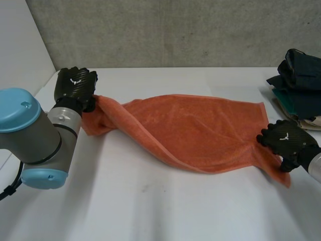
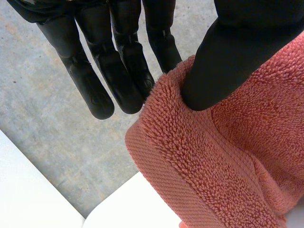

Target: Fold the laundry.

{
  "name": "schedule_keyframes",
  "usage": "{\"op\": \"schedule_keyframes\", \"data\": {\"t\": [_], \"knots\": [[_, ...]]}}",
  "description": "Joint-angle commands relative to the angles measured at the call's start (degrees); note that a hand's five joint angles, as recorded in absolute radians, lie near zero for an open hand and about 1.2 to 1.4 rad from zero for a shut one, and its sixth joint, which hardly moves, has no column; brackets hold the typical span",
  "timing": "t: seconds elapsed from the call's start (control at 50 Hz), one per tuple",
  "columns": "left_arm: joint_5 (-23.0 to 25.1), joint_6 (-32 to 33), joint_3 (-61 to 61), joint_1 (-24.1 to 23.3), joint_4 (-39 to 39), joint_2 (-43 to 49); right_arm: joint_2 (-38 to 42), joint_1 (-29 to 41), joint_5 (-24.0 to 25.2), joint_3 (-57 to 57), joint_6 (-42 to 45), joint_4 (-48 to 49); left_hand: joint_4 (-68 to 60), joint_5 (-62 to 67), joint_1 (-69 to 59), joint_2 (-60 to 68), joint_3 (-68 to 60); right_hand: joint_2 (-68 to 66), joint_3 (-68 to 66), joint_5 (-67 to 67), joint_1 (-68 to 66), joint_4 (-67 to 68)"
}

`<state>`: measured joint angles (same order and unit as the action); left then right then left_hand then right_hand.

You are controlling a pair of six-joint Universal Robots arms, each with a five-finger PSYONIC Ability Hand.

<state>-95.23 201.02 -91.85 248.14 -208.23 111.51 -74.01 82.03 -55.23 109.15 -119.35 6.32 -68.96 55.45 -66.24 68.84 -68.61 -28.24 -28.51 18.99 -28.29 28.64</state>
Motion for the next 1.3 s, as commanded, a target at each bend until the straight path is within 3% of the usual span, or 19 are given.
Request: {"op": "schedule_keyframes", "data": {"t": [0.02,0.12,0.16,0.2,0.22,0.34,0.4,0.56,0.64,0.76,0.82,0.86,0.88,0.94,1.02,1.12,1.24,1.3], "knots": [[0.04,-0.02,-0.43,-0.03,-0.07,-0.15,3.61,-0.12,1.71,0.27,-0.35,2.03,-11.04,14.55,-13.76,11.16,-11.39,-0.86,-0.59,0.10,-0.81,0.45],[0.04,-0.02,-0.52,0.06,-0.07,-0.15,6.42,-0.03,1.18,-0.96,-0.97,1.42,-11.04,14.55,-13.76,11.16,-11.39,-1.69,-1.42,0.93,-1.64,1.29],[0.04,-0.02,-0.52,0.06,0.01,-0.15,7.21,0.06,1.27,-1.31,-1.67,1.42,-11.04,14.55,-13.76,11.16,-11.39,-9.06,-8.79,8.30,-9.01,8.65],[-0.05,-0.02,-0.61,0.06,0.01,-0.15,7.65,0.15,1.36,-1.57,-2.72,1.42,-11.04,14.55,-13.76,11.16,-11.39,-32.52,-32.25,31.76,-32.47,32.12],[-0.05,-0.02,-0.69,0.06,0.19,-0.15,7.91,0.32,1.27,-2.10,-4.38,1.59,-11.04,14.55,-13.76,11.16,-11.39,-51.57,-51.30,50.81,-51.52,51.17],[-0.13,0.07,-2.27,0.06,3.87,-3.47,6.34,-0.03,-1.97,-5.70,-12.56,-0.25,-11.04,14.55,-13.76,11.16,-11.39,-51.76,-51.49,51.01,-51.71,51.36],[-0.05,0.07,-3.68,0.59,9.30,-10.13,0.55,-0.29,-5.58,-8.60,-14.94,-5.60,-11.04,14.55,-13.76,11.16,-11.39,-51.76,-51.49,51.01,-51.71,51.36],[0.57,0.60,-7.72,0.68,25.65,-26.57,-12.64,-2.05,-9.72,-17.03,-10.73,-25.29,-11.04,14.55,-13.76,11.16,-11.39,-51.76,-51.49,51.01,-51.71,51.36],[1.09,0.43,-8.95,0.59,31.02,-32.04,-14.14,-1.96,-10.50,-20.03,-6.34,-31.01,-11.04,14.55,-13.76,11.16,-11.39,-51.76,-51.49,51.01,-51.71,51.36],[3.47,0.42,-10.45,0.68,31.92,-32.93,-12.13,-1.18,-12.79,-20.65,-4.13,-32.33,-11.04,14.55,-13.76,11.16,-11.39,-51.76,-51.49,51.01,-51.71,51.36],[4.26,0.86,-10.89,0.68,30.08,-29.34,-5.04,2.24,-15.24,-21.69,-3.96,-32.24,-11.04,14.55,-13.76,11.16,-11.39,-51.76,-51.49,51.01,-51.71,51.36],[4.17,1.04,-9.84,0.85,26.92,-22.15,-0.63,4.53,-17.88,-23.01,-3.87,-32.16,-11.04,14.55,-13.76,11.16,-11.39,-51.76,-51.49,51.01,-51.71,51.36],[4.17,1.04,-9.14,0.85,25.69,-19.77,3.74,6.80,-21.54,-25.28,-4.04,-31.55,-11.04,14.55,-13.76,11.16,-11.39,-51.76,-51.49,51.01,-51.71,51.36],[3.38,1.74,-3.87,0.85,21.03,-10.19,8.08,9.28,-26.14,-28.63,-4.31,-29.27,-11.04,14.55,-13.76,11.16,-11.39,-51.76,-51.49,51.01,-51.71,51.36],[2.86,5.16,6.93,0.85,16.54,0.19,14.14,13.49,-33.52,-37.40,-4.83,-18.49,-11.04,14.55,-13.76,11.16,-11.39,-51.76,-51.49,51.01,-51.71,51.36],[1.98,11.49,24.68,0.68,7.68,5.56,14.69,16.40,-35.20,-47.18,-9.74,-3.36,-11.04,14.55,-13.76,11.16,-11.39,-51.76,-51.49,51.01,-51.71,51.36],[2.76,10.27,31.47,0.85,-10.78,4.08,7.40,17.20,-34.94,-48.69,-20.91,23.18,-11.04,14.55,-13.76,11.16,-11.39,-51.76,-51.49,51.01,-51.71,51.36],[3.21,8.43,29.55,1.12,-16.07,0.91,6.95,17.98,-34.50,-49.03,-20.92,20.34,-11.04,14.55,-13.76,11.16,-11.39,-51.76,-51.49,51.01,-51.71,51.36]]}}
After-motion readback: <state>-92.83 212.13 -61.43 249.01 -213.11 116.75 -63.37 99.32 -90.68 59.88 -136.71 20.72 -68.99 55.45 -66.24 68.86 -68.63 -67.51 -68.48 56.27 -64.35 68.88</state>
